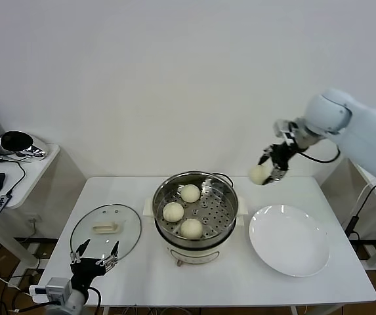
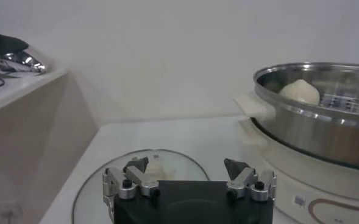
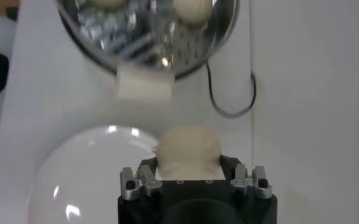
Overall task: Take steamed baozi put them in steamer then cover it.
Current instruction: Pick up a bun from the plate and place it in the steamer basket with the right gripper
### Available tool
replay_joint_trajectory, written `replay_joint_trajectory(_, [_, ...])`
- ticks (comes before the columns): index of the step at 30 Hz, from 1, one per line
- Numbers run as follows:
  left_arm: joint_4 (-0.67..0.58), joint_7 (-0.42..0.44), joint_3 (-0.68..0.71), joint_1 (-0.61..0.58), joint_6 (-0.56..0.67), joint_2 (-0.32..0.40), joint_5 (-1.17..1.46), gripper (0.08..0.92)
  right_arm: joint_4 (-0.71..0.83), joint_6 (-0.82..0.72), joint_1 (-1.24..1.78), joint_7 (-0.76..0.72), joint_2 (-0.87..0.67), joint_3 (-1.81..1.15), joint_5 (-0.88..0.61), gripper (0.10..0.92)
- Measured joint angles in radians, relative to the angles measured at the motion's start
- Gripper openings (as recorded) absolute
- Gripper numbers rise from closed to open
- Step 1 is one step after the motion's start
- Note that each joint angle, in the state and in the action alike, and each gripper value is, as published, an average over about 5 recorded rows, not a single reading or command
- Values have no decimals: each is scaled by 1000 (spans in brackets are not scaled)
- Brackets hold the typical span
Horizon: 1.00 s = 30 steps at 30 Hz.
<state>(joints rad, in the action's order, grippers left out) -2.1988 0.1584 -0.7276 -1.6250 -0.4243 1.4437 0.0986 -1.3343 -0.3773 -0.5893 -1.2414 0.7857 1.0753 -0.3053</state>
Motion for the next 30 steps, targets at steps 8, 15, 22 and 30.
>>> replay_joint_trajectory(8, [-7,-3,-11,4,1,-12,1,823,14,-69,-55,28,147,99,-100,645])
replay_joint_trajectory(15, [-5,-2,-21,7,1,-15,10,823,27,-108,-31,53,242,144,-114,645])
replay_joint_trajectory(22, [7,-3,-15,14,0,-13,11,823,51,-131,20,79,300,166,-91,645])
replay_joint_trajectory(30, [23,-2,-15,23,0,-15,11,823,71,-149,92,104,316,170,-53,647])
